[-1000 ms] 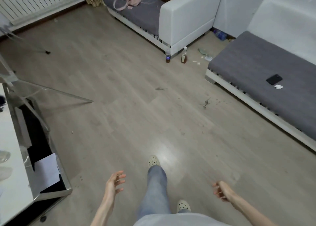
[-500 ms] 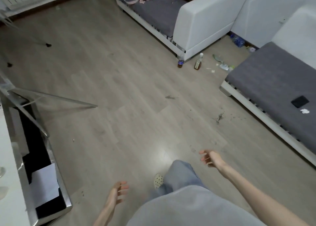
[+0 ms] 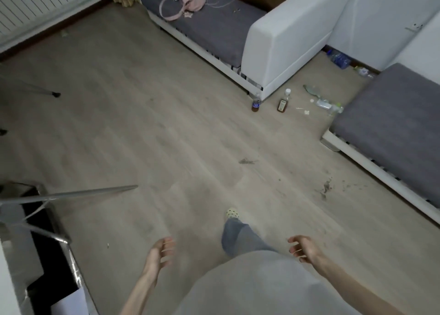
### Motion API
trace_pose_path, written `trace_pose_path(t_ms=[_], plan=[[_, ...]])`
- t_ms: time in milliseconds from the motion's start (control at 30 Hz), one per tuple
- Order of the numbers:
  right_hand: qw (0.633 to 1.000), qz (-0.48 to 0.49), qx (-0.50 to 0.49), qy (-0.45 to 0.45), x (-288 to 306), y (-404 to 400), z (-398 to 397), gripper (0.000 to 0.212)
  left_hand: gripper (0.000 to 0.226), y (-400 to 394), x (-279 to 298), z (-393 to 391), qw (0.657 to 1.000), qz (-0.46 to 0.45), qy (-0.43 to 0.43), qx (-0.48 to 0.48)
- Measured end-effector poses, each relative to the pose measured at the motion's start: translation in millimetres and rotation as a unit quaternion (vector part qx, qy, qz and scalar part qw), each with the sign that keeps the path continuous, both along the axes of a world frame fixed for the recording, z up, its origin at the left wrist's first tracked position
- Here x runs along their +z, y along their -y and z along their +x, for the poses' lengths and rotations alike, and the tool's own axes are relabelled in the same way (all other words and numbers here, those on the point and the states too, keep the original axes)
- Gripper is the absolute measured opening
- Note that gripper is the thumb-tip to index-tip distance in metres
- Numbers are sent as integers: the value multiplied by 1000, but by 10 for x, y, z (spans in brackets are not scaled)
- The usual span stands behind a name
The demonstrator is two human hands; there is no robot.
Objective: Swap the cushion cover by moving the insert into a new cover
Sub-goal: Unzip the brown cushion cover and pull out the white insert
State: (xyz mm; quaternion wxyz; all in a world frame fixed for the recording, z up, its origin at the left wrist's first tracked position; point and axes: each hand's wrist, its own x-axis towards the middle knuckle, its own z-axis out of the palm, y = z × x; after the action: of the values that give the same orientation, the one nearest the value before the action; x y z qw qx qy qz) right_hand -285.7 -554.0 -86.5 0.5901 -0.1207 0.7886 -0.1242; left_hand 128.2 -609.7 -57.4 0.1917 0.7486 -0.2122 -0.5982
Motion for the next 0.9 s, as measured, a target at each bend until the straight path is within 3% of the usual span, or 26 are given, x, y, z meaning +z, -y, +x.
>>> trace_pose_path(t_ms=[300,667,900], plan=[[998,30,48,-3,-16,1726,-57,22,40,2089,172,126,998,-56,38,-11],[998,-41,39,-5,207,4658,202,24,35,3932,-278,281,999,20,11,27],[997,-79,13,-21,245,6213,323,28,37,5526,-340,478,996,84,2,-32]])
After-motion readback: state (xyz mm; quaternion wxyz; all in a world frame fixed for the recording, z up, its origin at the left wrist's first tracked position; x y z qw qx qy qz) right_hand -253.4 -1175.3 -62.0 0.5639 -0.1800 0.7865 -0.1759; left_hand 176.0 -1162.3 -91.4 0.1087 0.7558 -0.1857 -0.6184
